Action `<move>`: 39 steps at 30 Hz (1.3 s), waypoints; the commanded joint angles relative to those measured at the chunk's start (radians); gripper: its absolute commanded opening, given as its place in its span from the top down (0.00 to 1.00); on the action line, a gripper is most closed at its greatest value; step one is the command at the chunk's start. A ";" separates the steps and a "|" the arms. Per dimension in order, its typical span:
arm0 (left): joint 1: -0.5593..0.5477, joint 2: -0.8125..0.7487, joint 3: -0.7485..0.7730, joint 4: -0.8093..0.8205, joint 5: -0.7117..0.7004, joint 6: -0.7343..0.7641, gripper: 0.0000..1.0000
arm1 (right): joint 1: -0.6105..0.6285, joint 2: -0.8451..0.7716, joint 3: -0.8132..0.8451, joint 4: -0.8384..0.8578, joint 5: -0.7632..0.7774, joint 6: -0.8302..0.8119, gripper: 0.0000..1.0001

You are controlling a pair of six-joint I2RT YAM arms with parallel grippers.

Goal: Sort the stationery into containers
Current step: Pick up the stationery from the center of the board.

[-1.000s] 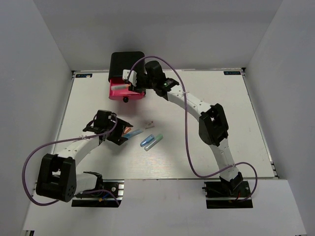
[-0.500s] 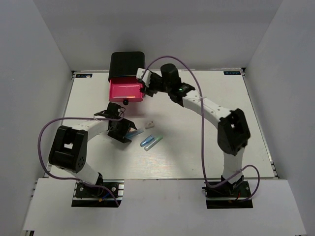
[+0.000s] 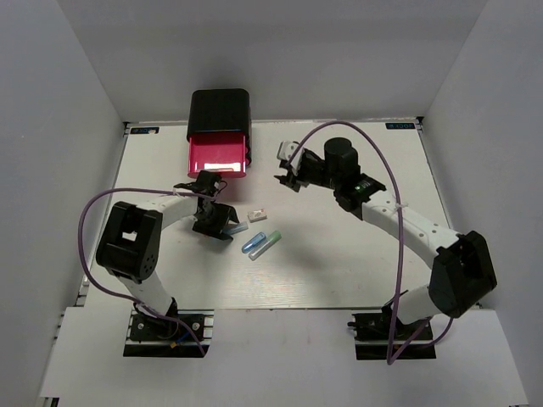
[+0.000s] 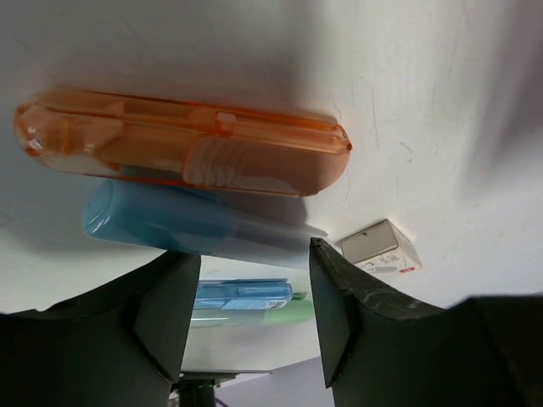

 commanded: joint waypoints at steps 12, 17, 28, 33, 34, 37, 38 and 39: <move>0.016 -0.116 -0.118 -0.165 -0.238 -0.168 0.28 | -0.043 -0.161 -0.147 0.029 -0.056 0.090 0.37; 0.016 -0.047 -0.121 -0.195 -0.238 -0.168 0.38 | -0.048 -0.204 -0.190 0.025 -0.065 0.104 0.37; -0.004 -0.163 -0.064 -0.231 -0.259 0.007 0.83 | -0.052 -0.299 -0.302 -0.050 -0.094 0.053 0.35; 0.008 -0.343 -0.064 -0.188 -0.239 0.007 0.88 | -0.056 -0.346 -0.379 -0.076 -0.126 0.026 0.35; 0.008 -0.391 -0.038 -0.173 -0.228 -0.003 0.88 | -0.056 -0.349 -0.399 -0.081 -0.126 0.018 0.35; 0.008 -0.420 0.064 -0.150 -0.241 -0.004 0.90 | -0.054 -0.363 -0.440 -0.098 -0.134 -0.008 0.37; 0.008 -0.420 0.098 -0.150 -0.253 -0.004 0.90 | -0.054 -0.368 -0.448 -0.104 -0.140 -0.016 0.38; 0.008 -0.420 0.129 -0.150 -0.253 -0.004 0.90 | -0.056 -0.368 -0.463 -0.109 -0.145 -0.033 0.45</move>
